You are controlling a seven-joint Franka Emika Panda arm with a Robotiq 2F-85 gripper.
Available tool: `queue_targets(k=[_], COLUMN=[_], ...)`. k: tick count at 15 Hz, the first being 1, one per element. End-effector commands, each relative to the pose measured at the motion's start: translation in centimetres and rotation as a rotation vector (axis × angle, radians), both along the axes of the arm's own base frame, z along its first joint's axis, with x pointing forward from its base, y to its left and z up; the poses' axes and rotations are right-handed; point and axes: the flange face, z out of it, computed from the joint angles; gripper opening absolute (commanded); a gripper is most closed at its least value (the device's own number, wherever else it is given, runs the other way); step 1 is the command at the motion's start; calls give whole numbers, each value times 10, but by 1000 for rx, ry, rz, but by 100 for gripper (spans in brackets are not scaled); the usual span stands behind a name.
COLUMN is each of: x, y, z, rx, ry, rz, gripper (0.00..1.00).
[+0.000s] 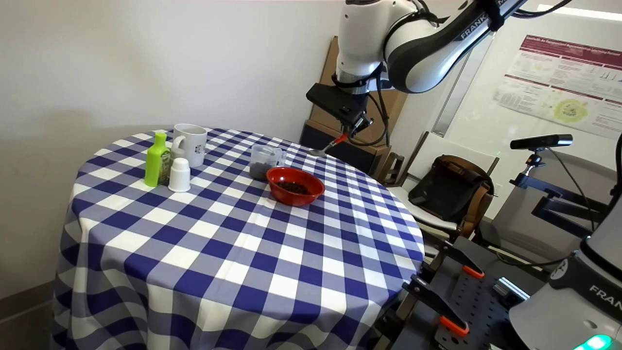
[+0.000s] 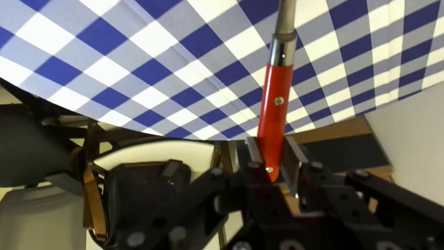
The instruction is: Transfer a spoonful of contents from the bowl into the jar
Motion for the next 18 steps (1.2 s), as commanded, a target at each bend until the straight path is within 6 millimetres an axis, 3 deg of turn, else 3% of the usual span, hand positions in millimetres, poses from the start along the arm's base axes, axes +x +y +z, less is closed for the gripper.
queue_targets(k=[1,6,9,12,18], x=[8,3,29,42,48], y=[11,29,35,38,46], z=[-13,-63,-51,-55,-82], rx=[-173,-303,-338,-356,-388], ry=[-77,-102,-96,-132,-103], rz=[-22,-36,-38,-41,-18], gripper=[5,5,5,5,5])
